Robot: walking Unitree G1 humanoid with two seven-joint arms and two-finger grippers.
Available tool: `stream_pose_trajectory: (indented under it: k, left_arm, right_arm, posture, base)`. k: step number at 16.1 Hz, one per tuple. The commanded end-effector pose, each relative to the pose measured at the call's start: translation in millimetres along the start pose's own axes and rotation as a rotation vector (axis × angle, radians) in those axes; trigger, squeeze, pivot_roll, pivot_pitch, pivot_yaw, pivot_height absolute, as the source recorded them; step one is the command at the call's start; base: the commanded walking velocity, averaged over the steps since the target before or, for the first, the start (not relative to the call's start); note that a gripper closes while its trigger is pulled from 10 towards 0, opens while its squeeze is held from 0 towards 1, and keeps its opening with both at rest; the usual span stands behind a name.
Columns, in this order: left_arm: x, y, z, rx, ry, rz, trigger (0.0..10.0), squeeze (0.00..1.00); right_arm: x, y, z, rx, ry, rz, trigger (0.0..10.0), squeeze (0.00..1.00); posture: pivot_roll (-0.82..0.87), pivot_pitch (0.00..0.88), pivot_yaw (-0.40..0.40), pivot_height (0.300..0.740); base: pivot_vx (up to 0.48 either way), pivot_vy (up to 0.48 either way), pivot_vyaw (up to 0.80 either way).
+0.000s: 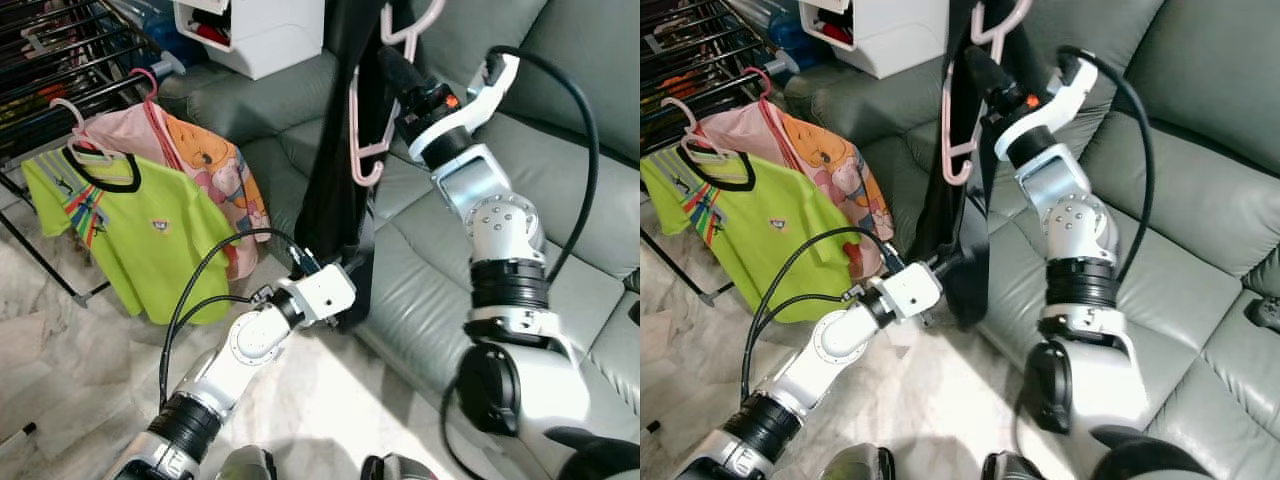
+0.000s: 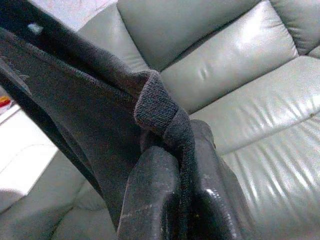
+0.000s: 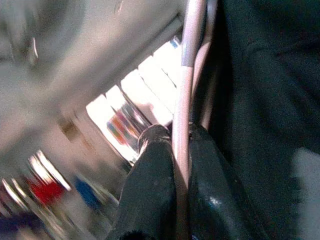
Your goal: Hang hanger
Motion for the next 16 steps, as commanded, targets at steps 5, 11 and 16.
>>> stream_pose_trajectory:
  k: [5, 11, 16]
  left_arm:
    - [-18.4, -23.1, 2.3, 0.062, -0.003, -0.117, 10.0, 0.00]
    - [-13.7, -16.0, 5.0, 0.032, 0.021, -0.091, 10.0, 1.00]
    - [-10.3, -15.3, 14.6, -0.003, -0.065, -0.111, 10.0, 1.00]
  right_arm:
    - [-36.3, 15.2, 22.6, -0.474, 0.076, -0.127, 10.0, 0.00]
    - [-34.0, 20.0, 41.4, -0.583, -0.184, -0.023, 10.0, 0.00]
    - [-37.5, 4.2, 21.6, -0.615, -0.079, -0.036, 10.0, 0.00]
  posture:
    - [-0.06, 0.024, 0.007, 0.740]
    - [-0.05, 0.025, 0.008, 0.740]
    - [-0.07, 0.029, 0.008, 0.740]
  base:
    - [0.000, 0.000, 0.00]
    - [0.000, 0.000, 0.00]
    - [0.000, 0.000, 0.00]
Point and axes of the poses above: a point about 5 cm out from each wrist's last joint towards the gripper, its own x axis pointing out of the wrist towards the gripper, its own y axis along the axis of the wrist's last joint, z = x × y, the point moved 1 cm from there along x, pointing out of the wrist towards the gripper, and after that the axes turned 14 degrees about -x, right-handed, at the moved point
